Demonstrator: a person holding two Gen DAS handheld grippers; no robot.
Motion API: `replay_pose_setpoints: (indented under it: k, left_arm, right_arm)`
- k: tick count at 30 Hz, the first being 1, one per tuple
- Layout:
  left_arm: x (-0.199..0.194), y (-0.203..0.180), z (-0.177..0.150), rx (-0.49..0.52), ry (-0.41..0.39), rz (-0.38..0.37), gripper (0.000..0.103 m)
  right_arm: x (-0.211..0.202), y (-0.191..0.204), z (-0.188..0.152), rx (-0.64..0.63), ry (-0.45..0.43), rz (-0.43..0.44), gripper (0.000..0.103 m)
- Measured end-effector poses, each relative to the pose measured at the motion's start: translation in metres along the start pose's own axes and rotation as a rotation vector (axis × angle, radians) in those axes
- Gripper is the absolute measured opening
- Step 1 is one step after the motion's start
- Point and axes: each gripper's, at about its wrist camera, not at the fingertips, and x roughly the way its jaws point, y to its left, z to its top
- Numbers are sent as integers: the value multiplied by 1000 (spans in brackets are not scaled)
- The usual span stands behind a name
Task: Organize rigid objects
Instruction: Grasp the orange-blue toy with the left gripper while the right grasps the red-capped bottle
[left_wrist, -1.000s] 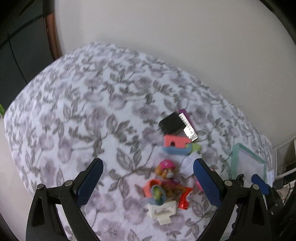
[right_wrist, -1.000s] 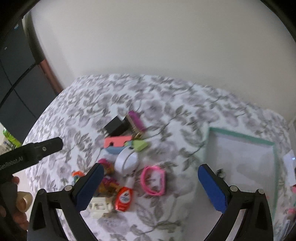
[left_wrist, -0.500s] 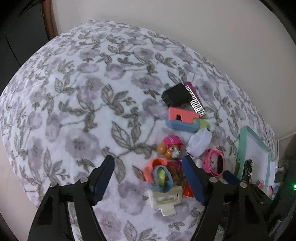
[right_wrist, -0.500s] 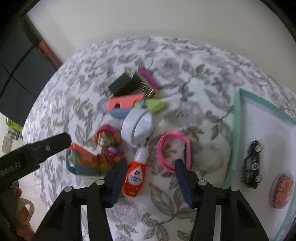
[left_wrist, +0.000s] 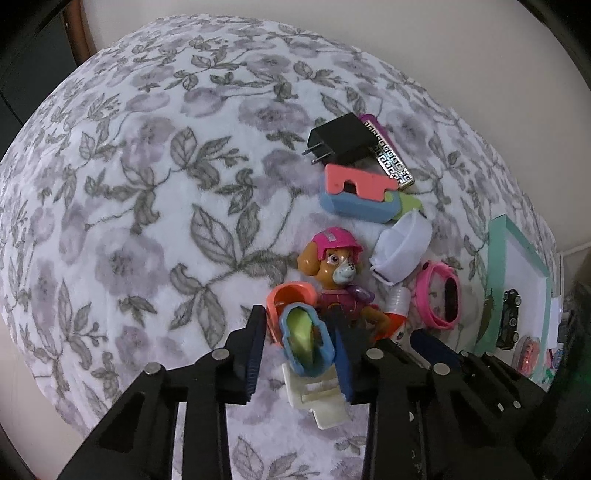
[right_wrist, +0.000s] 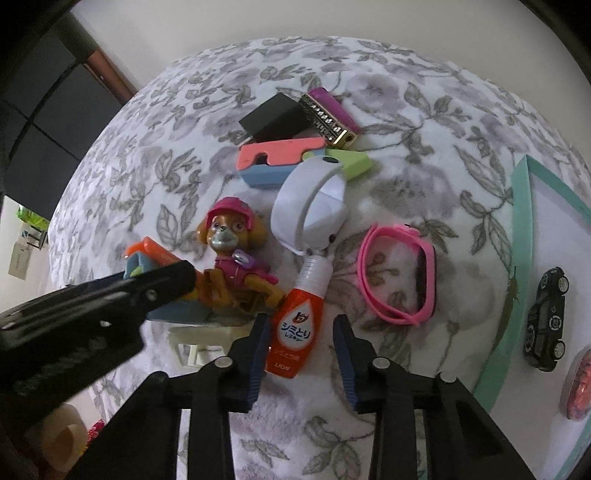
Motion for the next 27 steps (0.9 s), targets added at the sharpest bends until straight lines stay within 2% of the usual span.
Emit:
replay_pose_setpoints:
  k: [3, 11, 17, 20, 27]
  left_arm:
    - [5, 2, 0, -6, 7, 5, 31]
    - [27, 12, 0, -44, 46, 2, 24]
    - [31, 14, 0, -58, 41, -8, 23]
    - [32, 15, 0, -67, 40, -13, 23]
    - [30, 19, 2, -78, 40, -17, 23]
  right_arm:
    - [4, 4, 1, -9, 5, 0, 32]
    - [6, 7, 0, -17, 4, -6, 33]
    - [13, 11, 0, -33, 13, -12, 30]
    - [16, 18, -2, -69, 19, -50, 27]
    - [12, 12, 0, -41, 19, -40, 26]
